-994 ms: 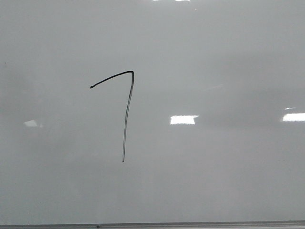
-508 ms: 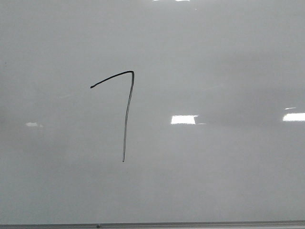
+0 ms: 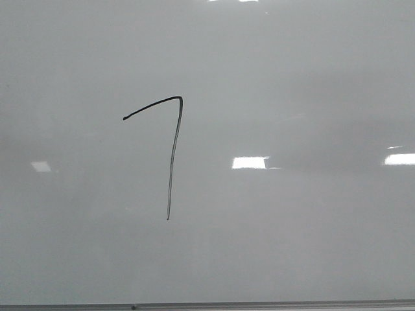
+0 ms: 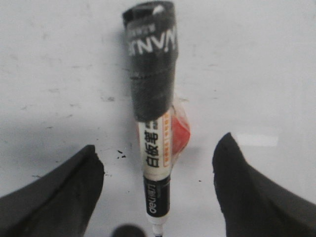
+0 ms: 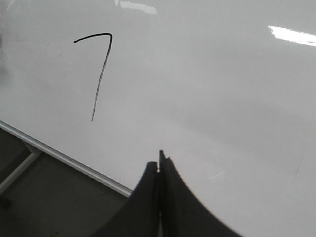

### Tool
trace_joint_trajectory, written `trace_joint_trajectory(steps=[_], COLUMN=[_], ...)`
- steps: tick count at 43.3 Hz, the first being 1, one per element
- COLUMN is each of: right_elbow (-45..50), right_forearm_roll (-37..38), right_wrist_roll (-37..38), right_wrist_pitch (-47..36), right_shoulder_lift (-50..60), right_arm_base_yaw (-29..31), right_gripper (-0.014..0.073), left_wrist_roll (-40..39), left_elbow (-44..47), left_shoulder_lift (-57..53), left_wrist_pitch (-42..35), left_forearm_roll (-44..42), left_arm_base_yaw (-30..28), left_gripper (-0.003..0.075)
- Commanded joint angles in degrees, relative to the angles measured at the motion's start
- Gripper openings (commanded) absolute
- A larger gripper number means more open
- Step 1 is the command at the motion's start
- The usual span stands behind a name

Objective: Write number 7 on whiteboard

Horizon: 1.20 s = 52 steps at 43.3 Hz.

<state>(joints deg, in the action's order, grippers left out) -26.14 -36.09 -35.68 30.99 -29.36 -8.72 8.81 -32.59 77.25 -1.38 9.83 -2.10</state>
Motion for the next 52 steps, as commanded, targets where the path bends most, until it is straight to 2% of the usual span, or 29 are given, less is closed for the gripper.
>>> trace_joint_trajectory(steps=[1,6,10,24,33,52], right_elbow=[-1.34,-1.34,-1.34,-1.34,-1.34,-1.34], right_forearm_roll=[-1.69,-1.69,-1.69,-1.69,-1.69,-1.74], right_wrist_roll=[-0.11,-0.11,-0.11,-0.11,-0.11,-0.11], right_wrist_pitch=[-3.38,-3.07,-3.04,-3.04,-3.04,-3.04], right_shoulder_lift=[-0.06,-0.06,-0.06,-0.06,-0.06,-0.06], right_arm_base_yaw=[0.27,0.27,0.27,0.27,0.27,0.27], right_gripper=[-0.0069,-0.0069,-0.0069,-0.0069,-0.0069,-0.0069], left_wrist_roll=[-0.48,-0.48,-0.48,-0.07,-0.07,-0.07], left_elbow=[-1.66,-1.55,-1.55,-1.2,-1.1,-1.1], left_shoulder_lift=[-6.05,-13.46,-21.23,-43.15,-49.71,-49.96], left_wrist_pitch=[-0.11,0.83,1.38,9.51,10.07,10.07], left_forearm_roll=[0.58,0.58,0.58,0.33,0.21,0.21], left_arm_base_yaw=[-0.04,-0.04,-0.04,-0.04,-0.04,-0.04], left_gripper=[0.048,0.046,0.0392,-0.001,-0.002,-0.002])
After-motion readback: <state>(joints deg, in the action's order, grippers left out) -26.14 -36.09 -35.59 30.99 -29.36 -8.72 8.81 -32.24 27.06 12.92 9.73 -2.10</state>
